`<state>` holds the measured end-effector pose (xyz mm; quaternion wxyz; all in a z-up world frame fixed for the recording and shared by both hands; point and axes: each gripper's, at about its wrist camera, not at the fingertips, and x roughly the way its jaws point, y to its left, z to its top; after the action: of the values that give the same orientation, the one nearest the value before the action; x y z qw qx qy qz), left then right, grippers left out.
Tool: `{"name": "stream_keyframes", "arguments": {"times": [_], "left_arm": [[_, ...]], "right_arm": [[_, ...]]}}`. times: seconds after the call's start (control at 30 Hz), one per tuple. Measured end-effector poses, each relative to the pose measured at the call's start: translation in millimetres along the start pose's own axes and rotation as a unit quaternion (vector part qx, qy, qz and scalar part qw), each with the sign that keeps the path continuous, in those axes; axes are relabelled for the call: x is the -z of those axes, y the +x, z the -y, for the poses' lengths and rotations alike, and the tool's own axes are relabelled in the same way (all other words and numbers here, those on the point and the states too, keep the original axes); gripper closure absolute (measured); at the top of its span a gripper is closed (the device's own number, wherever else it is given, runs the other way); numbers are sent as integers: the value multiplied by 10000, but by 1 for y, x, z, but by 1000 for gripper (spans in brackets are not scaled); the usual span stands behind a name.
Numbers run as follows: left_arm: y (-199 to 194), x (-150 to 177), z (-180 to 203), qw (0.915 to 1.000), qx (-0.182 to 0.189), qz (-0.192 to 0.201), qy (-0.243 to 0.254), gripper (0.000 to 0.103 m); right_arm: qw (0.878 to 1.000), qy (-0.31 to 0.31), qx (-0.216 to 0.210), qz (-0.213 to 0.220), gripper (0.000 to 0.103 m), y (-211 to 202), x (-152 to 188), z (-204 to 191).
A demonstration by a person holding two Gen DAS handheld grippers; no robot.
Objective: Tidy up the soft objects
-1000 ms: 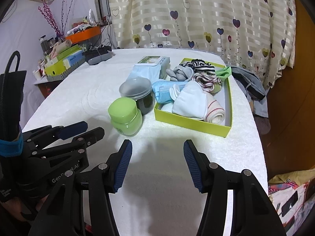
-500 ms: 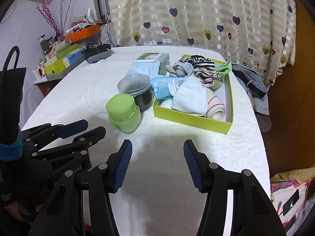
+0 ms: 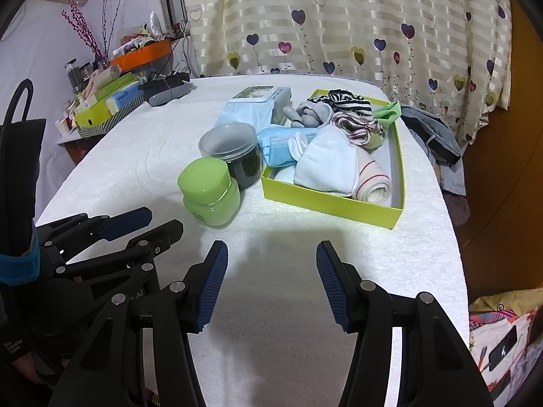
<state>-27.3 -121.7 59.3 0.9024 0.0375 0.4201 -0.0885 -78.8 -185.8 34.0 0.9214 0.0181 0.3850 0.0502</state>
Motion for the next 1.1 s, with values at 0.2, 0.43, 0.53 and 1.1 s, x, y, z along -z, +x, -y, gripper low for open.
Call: {"name": "stream_keyframes", "arguments": {"times": [0.2, 0.43, 0.53, 1.1], "left_arm": [[3, 1, -1, 10000, 32, -32, -4, 67], [6, 4, 0, 10000, 34, -64, 17, 66], [6, 4, -1, 9999, 73, -77, 30, 66], [7, 7, 2, 9999, 64, -111, 58, 66]], "right_arm": [[10000, -13, 32, -30, 48, 3, 0, -1], [10000, -60, 18, -64, 48, 6, 0, -4], [9999, -65, 28, -73, 48, 6, 1, -5], [10000, -43, 32, -82, 48, 6, 2, -5]]}}
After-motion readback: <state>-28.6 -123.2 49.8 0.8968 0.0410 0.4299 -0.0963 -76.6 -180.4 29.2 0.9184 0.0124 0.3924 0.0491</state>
